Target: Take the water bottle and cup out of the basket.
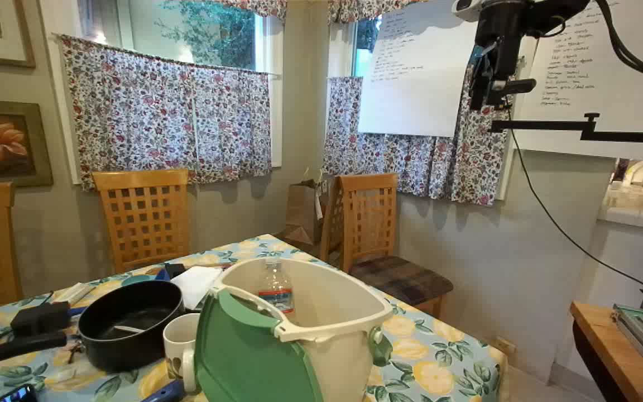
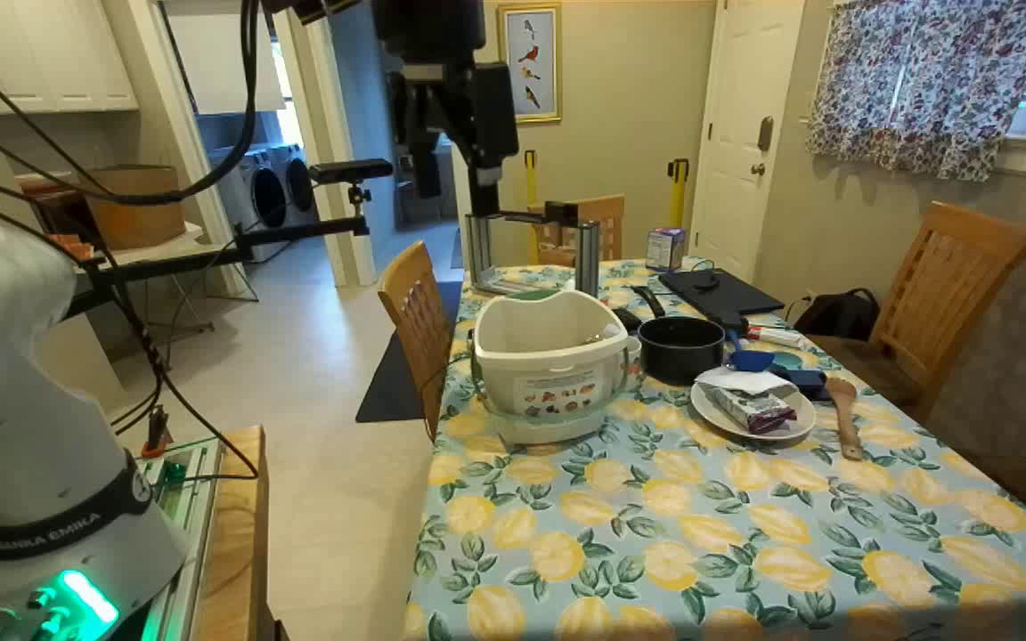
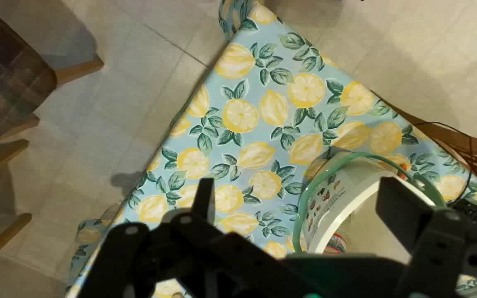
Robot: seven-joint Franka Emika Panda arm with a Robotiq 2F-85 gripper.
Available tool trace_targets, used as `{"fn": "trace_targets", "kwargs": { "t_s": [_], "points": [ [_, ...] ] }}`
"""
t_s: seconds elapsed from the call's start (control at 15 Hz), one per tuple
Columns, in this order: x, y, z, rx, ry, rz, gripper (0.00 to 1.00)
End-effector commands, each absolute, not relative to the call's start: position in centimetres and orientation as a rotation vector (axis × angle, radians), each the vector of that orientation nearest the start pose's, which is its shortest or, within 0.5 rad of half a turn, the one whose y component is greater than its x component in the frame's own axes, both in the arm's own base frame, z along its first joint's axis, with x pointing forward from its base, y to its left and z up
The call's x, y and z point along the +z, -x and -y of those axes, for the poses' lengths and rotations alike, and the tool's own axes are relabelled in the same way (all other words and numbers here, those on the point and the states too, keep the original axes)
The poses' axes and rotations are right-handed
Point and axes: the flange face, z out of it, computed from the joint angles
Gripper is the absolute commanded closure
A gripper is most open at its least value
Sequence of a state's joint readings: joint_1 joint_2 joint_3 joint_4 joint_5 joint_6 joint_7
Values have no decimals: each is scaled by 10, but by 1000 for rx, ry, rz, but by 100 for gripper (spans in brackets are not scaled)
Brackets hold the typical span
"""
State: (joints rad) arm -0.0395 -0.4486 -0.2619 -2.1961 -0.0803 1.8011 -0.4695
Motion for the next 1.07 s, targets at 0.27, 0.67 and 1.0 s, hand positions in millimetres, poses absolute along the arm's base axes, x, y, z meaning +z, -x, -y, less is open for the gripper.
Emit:
{"fn": "trace_targets", "kwargs": {
  "t_s": [0.27, 0.67, 1.0],
  "points": [
    [558, -402, 147, -78, 3107, 323, 0],
    [547, -470, 114, -70, 3115, -204, 0],
    [524, -518, 80, -54, 3151, -303, 0]
  ]
}}
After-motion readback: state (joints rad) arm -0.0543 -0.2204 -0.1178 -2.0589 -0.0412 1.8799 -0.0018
